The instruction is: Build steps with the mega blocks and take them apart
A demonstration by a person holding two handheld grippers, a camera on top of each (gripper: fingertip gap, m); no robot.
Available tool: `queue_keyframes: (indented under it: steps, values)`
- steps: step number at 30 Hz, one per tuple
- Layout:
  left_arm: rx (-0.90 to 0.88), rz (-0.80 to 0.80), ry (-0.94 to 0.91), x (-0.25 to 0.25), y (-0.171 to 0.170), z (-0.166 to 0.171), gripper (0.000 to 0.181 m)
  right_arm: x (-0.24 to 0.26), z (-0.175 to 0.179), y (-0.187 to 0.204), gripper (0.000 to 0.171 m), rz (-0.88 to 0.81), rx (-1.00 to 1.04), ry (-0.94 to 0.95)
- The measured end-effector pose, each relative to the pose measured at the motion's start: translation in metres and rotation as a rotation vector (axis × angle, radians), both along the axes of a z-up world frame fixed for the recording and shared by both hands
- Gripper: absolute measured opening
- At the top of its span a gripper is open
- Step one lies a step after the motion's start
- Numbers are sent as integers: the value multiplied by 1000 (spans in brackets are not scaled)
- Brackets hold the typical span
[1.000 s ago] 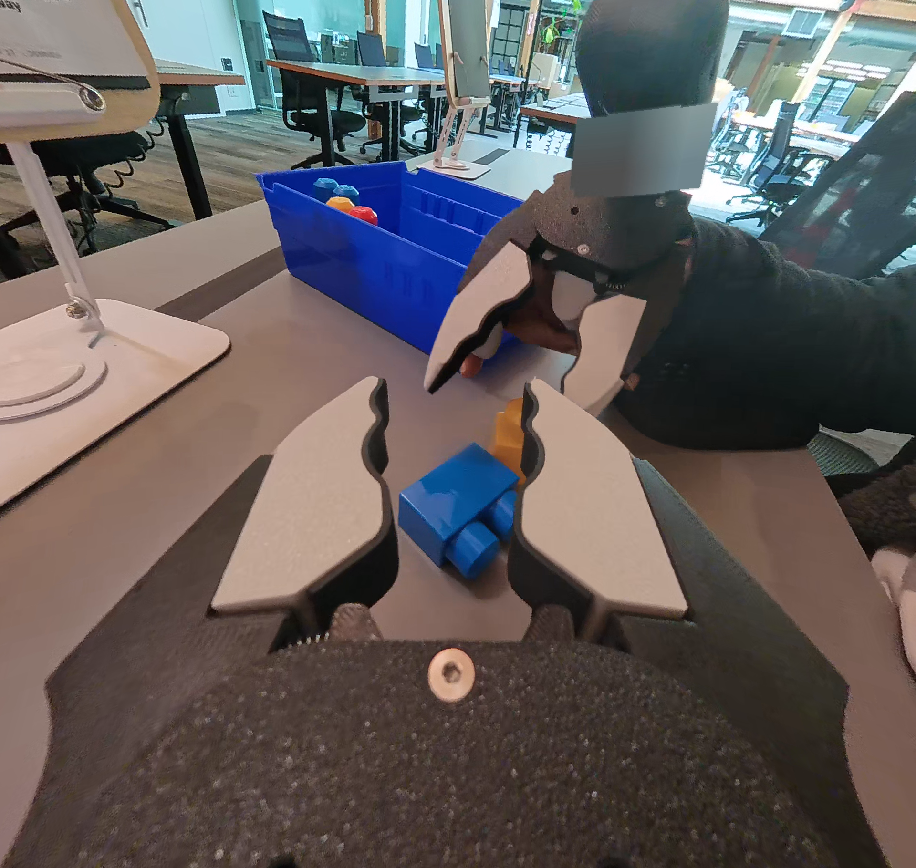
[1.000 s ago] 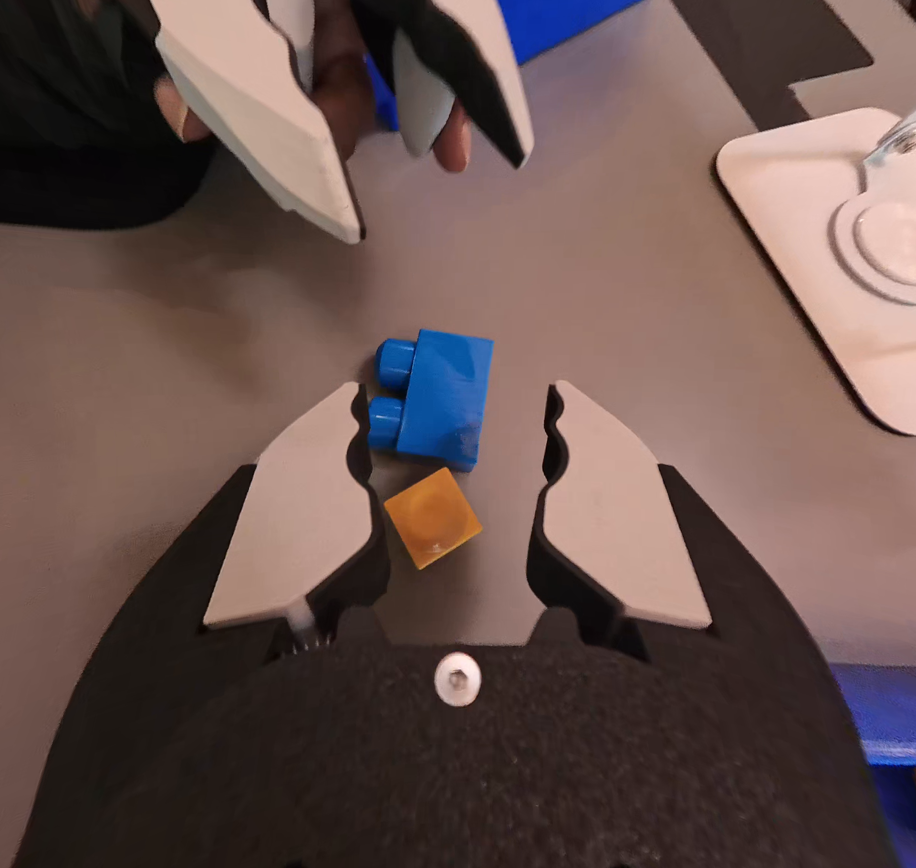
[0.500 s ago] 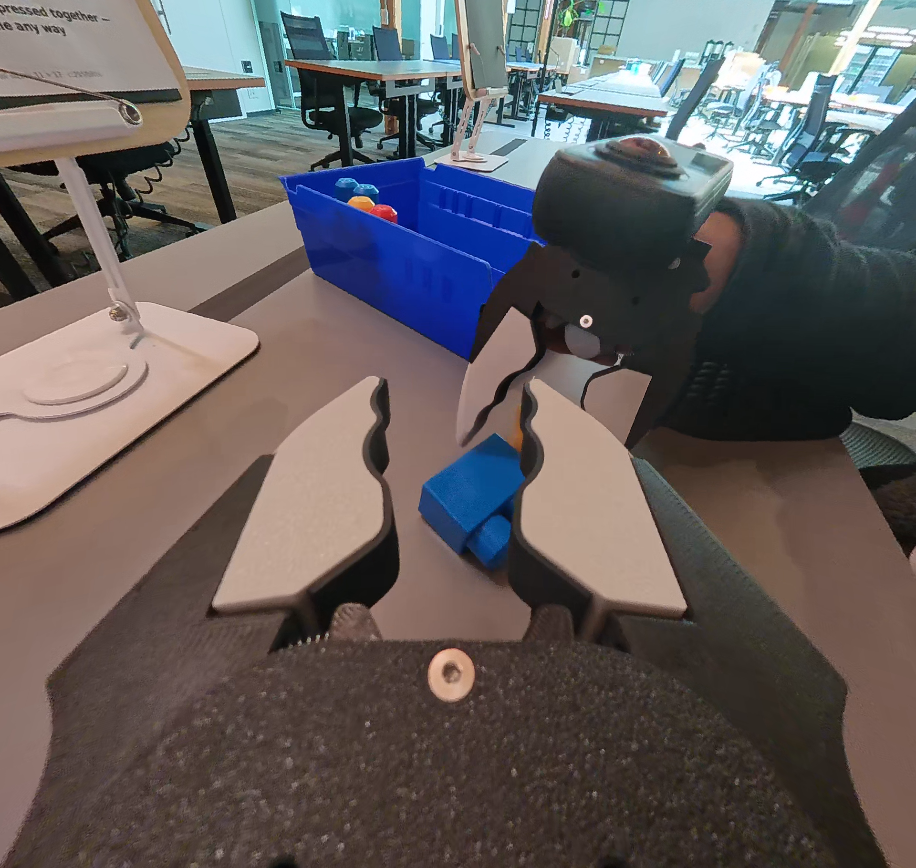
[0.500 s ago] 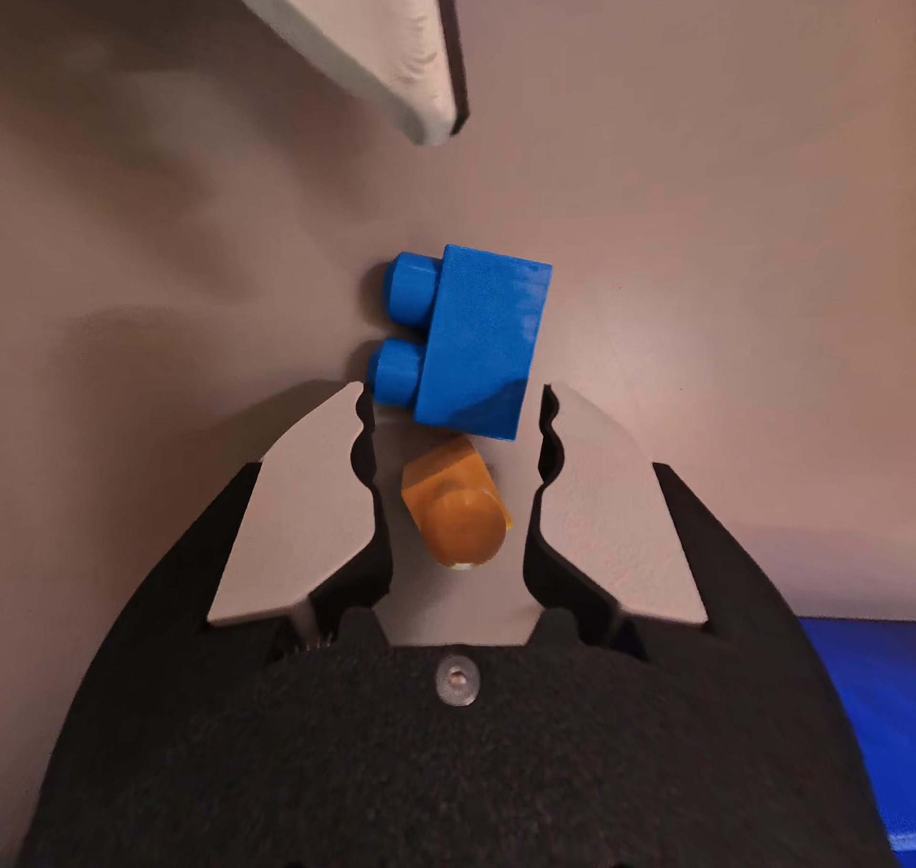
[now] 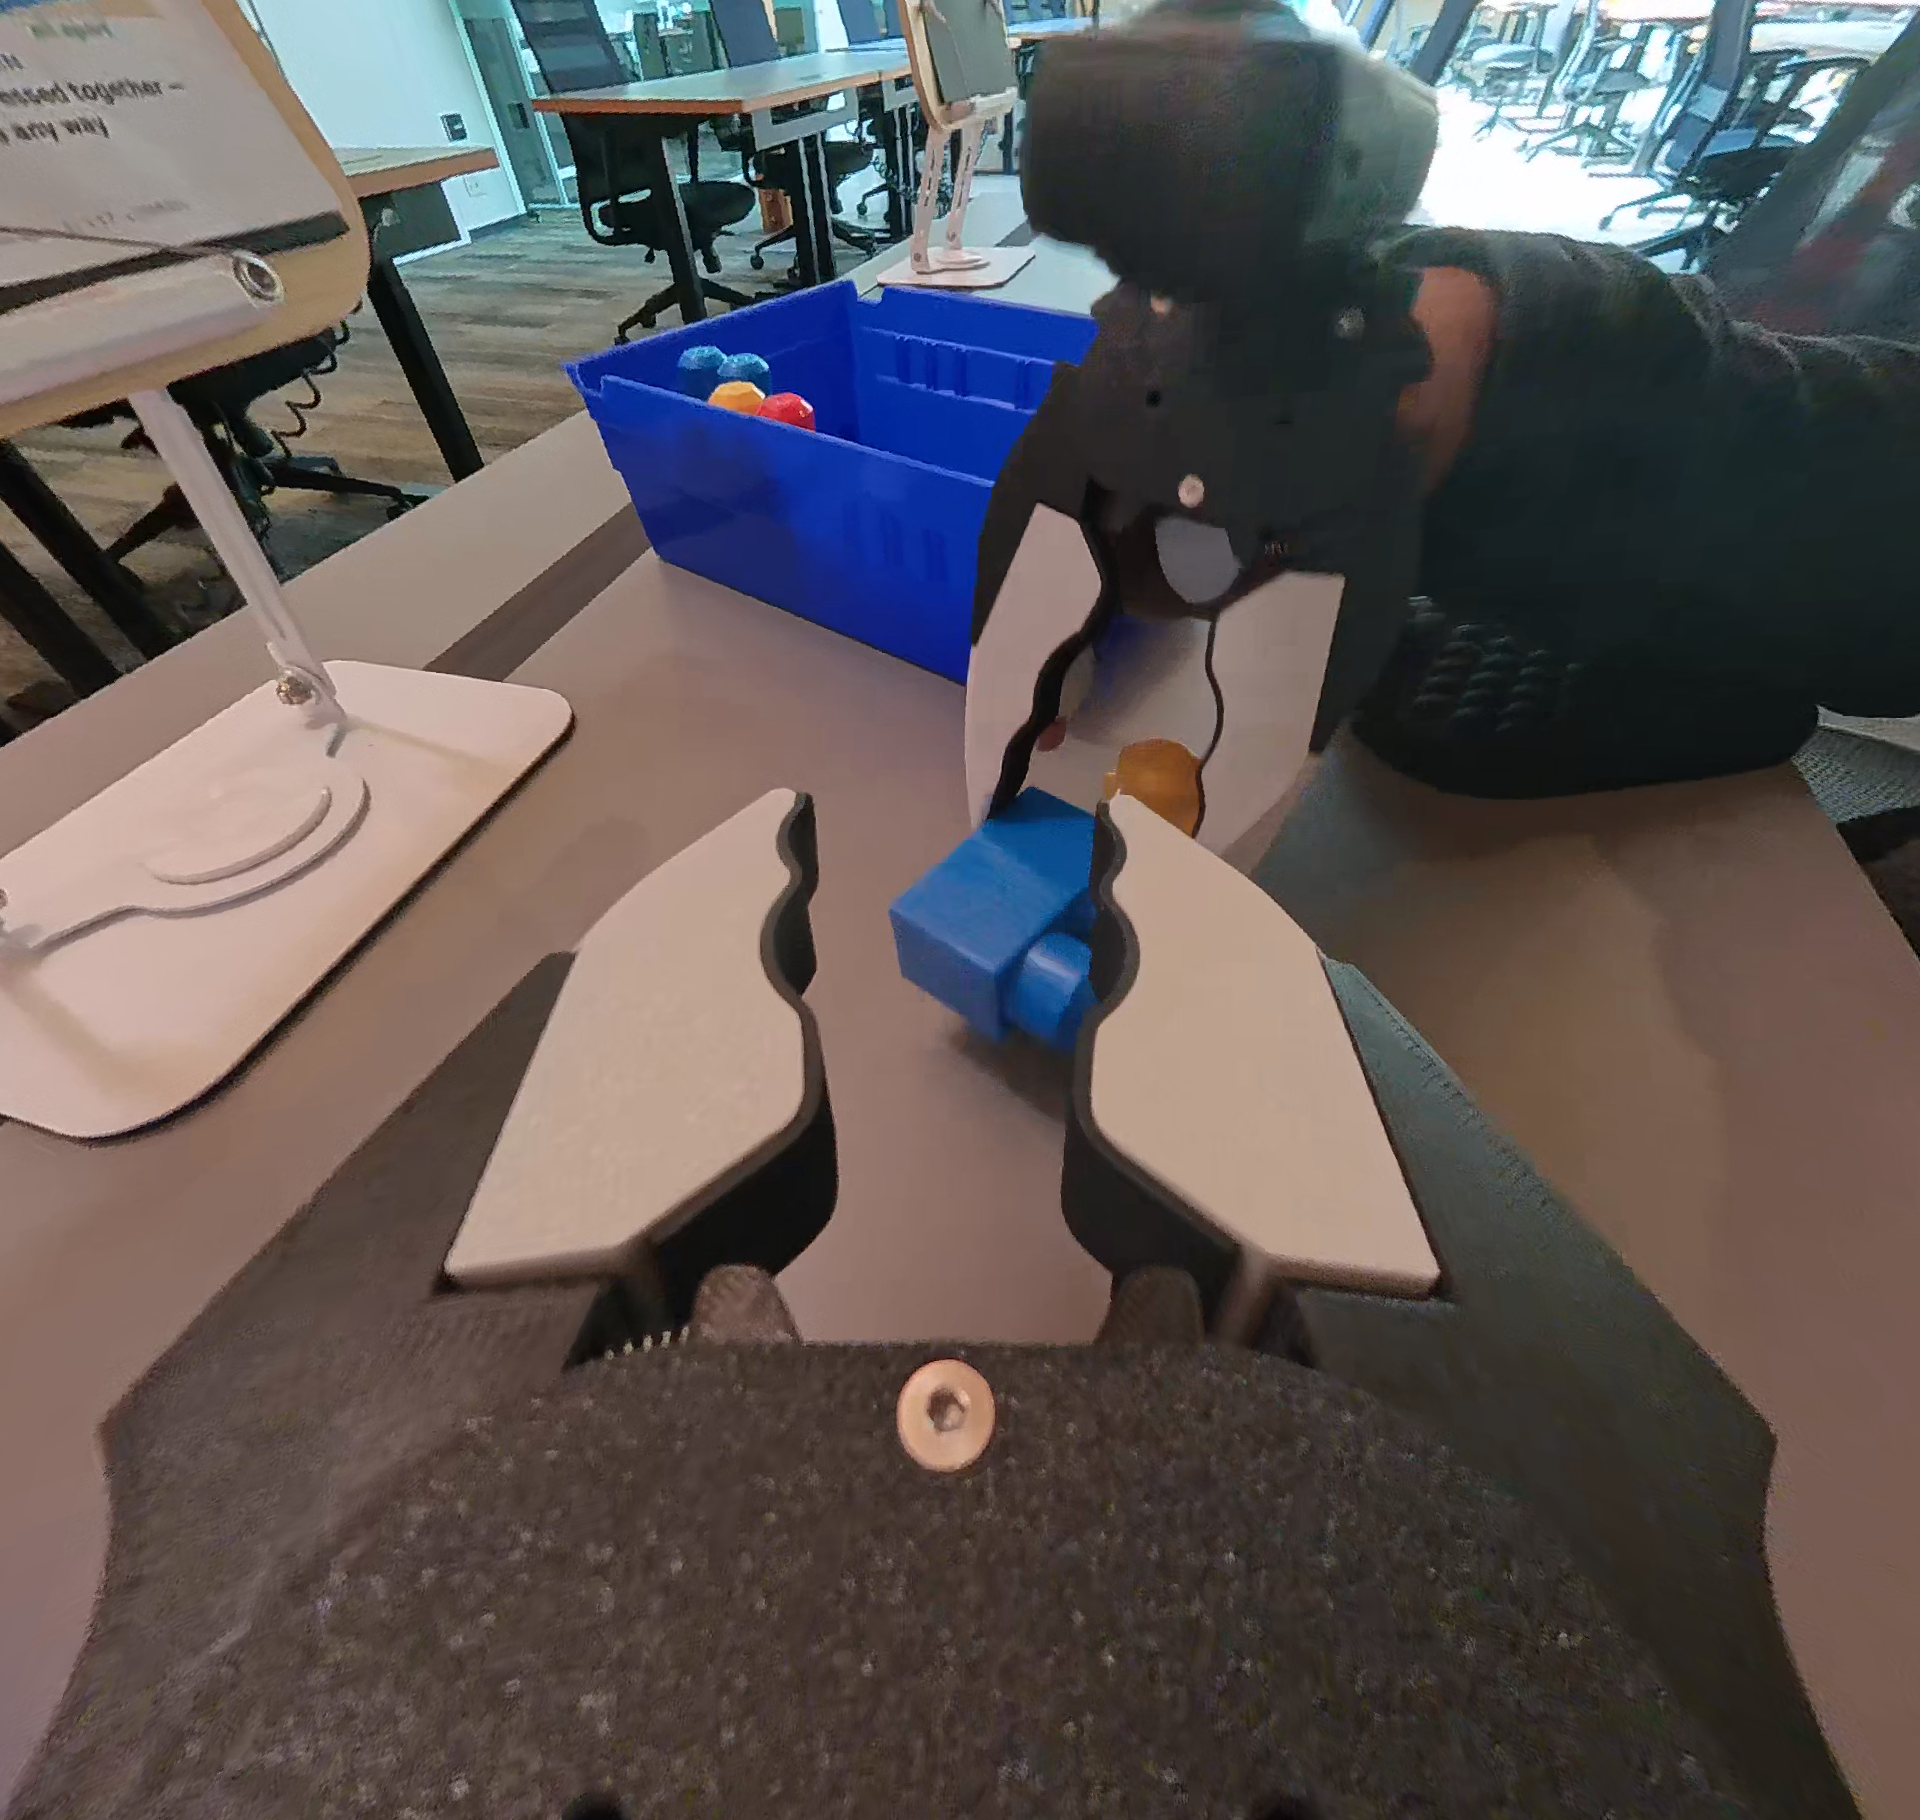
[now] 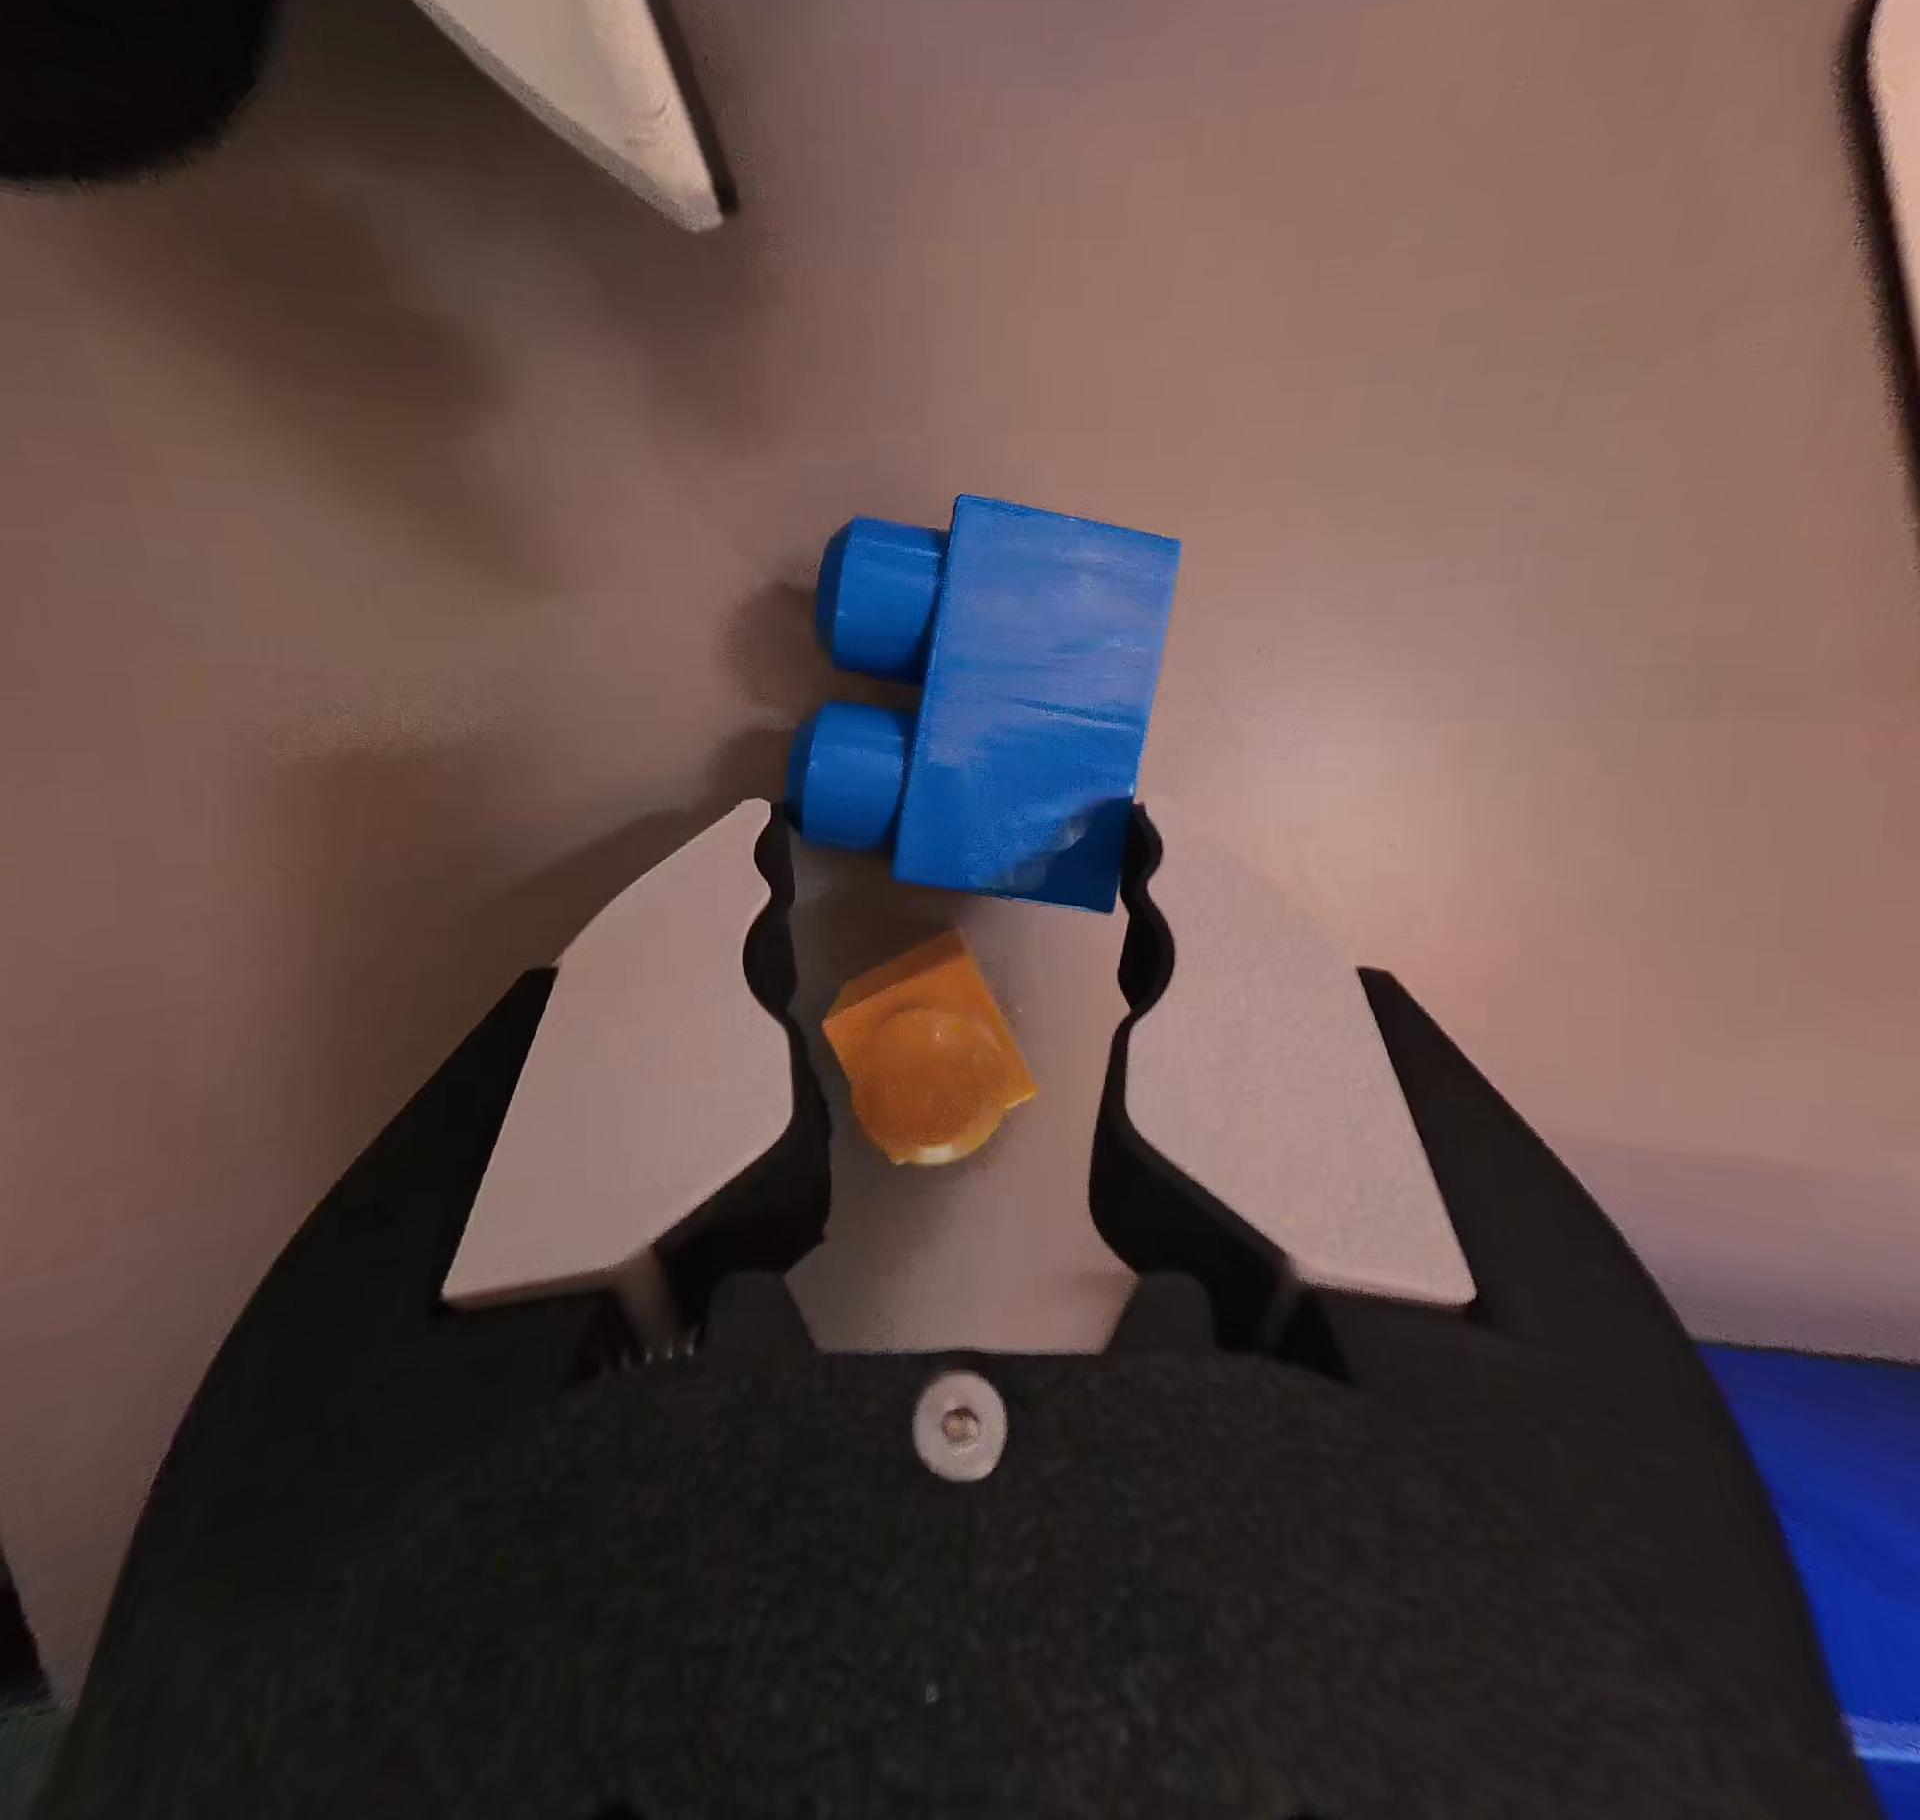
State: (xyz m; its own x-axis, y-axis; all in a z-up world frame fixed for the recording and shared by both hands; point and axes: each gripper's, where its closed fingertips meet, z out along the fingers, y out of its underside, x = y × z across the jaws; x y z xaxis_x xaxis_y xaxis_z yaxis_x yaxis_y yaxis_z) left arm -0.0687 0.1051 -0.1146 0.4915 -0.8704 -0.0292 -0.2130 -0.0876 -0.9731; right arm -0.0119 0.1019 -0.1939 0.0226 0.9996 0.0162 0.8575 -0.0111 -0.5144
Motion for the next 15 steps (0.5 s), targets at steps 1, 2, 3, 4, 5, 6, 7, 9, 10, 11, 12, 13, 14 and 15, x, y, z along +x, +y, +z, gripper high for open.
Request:
queue_keyframes:
  steps: [1,2,3,4,5,6,7,9,10,11,12,13,14,15]
  values:
    - [8,-8,-4,-1,-1,2,50,0,9,-1,61,-2,-34,53]
    - [15,-16,-12,-3,-3,5,50,0,18,-2,61,2,-70,111]
    - [22,-23,-26,-4,-4,8,50,1,28,-4,61,10,-109,172]
    - [27,-33,-45,-5,-6,11,50,3,38,-6,61,25,-151,240]
    - [27,-47,-72,-5,-8,16,50,5,48,-8,61,45,-198,304]
    - [24,-61,-106,-6,-10,20,50,9,56,-10,61,65,-240,362]
    - [20,-73,-140,-6,-12,25,50,12,63,-12,61,94,-275,420]
    - [20,-97,-172,-4,-16,29,50,20,75,-23,61,176,-364,529]
    - [32,-109,-168,-2,-18,30,50,23,81,-29,61,224,-412,582]
    - [44,-125,-161,1,-22,30,50,26,88,-36,61,271,-456,637]
    - [55,-145,-156,5,-26,30,51,28,94,-42,61,313,-505,681]
    - [65,-167,-149,9,-30,31,52,29,99,-47,61,349,-554,710]
    - [74,-190,-142,14,-35,30,53,30,104,-53,61,382,-598,740]
    - [82,-214,-137,18,-40,31,53,31,109,-58,61,417,-638,774]
